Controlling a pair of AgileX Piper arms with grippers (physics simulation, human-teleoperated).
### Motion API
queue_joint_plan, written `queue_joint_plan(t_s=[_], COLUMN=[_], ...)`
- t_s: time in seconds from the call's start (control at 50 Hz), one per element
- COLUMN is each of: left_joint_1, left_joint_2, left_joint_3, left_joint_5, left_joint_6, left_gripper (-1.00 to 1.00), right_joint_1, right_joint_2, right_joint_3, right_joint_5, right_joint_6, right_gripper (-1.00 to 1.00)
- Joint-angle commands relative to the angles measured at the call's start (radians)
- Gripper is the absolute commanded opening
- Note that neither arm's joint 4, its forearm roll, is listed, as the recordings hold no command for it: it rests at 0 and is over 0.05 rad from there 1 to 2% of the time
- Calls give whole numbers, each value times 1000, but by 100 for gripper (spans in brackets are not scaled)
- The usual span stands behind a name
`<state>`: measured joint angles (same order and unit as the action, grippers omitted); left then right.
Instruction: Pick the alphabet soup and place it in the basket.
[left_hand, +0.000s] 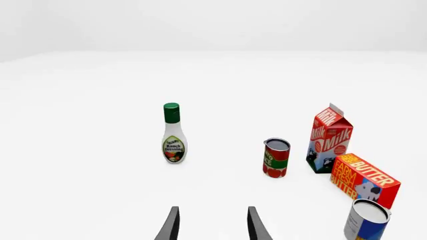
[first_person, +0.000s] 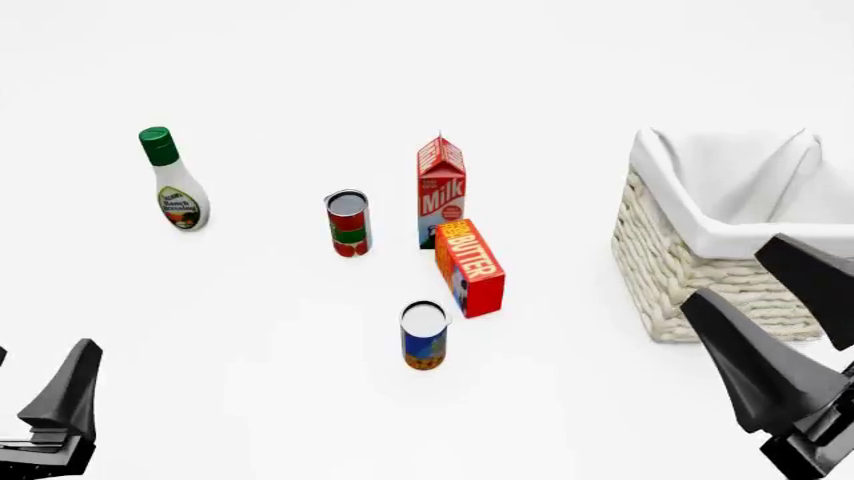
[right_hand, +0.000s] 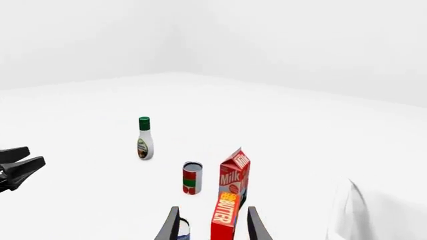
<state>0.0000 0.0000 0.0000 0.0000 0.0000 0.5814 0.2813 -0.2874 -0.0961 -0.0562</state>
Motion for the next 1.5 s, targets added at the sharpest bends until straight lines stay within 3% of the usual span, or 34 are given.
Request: queue_joint_plan(t_s=[0.02, 0.36, 0.8, 1.5], left_joint_1=[0, 0, 0, 0], left_joint_2=[0, 0, 0, 0], left_joint_3=[0, 0, 0, 0], left_joint_5=[0, 0, 0, 0], left_joint_6=[0, 0, 0, 0], left_gripper=[100, 100, 100, 100], right_joint_1=[64, 139, 173, 173], right_joint_2=[120, 301, 526, 891], right_joint_3=[0, -2, 11, 21], right_joint_5=[-115, -270, -464, -748], right_joint_6=[-5, -10, 15, 45], right_gripper=[100, 100, 100, 100])
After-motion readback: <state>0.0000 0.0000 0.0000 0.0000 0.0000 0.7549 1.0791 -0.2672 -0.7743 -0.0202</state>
